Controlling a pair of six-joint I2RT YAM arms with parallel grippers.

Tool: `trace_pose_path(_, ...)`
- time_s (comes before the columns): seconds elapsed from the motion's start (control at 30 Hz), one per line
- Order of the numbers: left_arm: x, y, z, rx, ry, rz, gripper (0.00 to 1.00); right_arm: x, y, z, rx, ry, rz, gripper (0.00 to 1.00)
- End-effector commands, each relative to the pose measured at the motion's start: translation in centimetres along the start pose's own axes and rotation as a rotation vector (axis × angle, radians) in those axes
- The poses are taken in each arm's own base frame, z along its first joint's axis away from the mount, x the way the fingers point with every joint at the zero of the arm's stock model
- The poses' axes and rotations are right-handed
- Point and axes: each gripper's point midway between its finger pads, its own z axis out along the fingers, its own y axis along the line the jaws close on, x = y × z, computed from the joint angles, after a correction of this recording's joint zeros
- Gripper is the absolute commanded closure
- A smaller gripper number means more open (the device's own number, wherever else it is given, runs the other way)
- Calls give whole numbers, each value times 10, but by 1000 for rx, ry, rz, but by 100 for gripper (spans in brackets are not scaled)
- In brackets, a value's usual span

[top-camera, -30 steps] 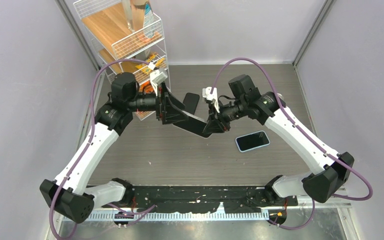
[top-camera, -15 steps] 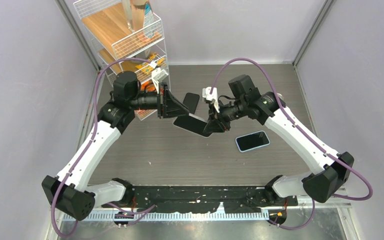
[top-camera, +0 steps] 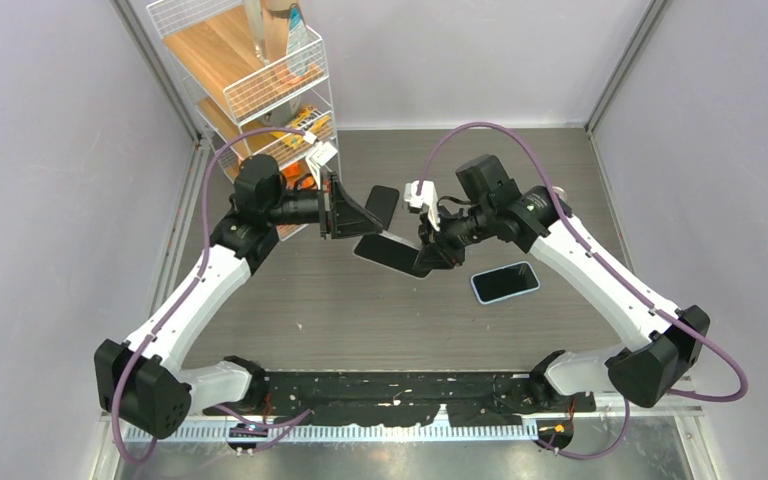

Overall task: Take the phone out of the phone case
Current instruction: Remove the phone case from the phone.

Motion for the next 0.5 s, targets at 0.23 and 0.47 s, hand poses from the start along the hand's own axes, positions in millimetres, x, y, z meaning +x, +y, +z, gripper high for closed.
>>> trace_pose_path(0.23, 7, 23, 7, -65, -45, -185, 100, -54, -2, -14, 110, -123, -217, 94)
trace_pose_path(0.47, 12, 34, 11, -85, -47, -275, 100, -54, -8, -13, 149, -102, -227, 95)
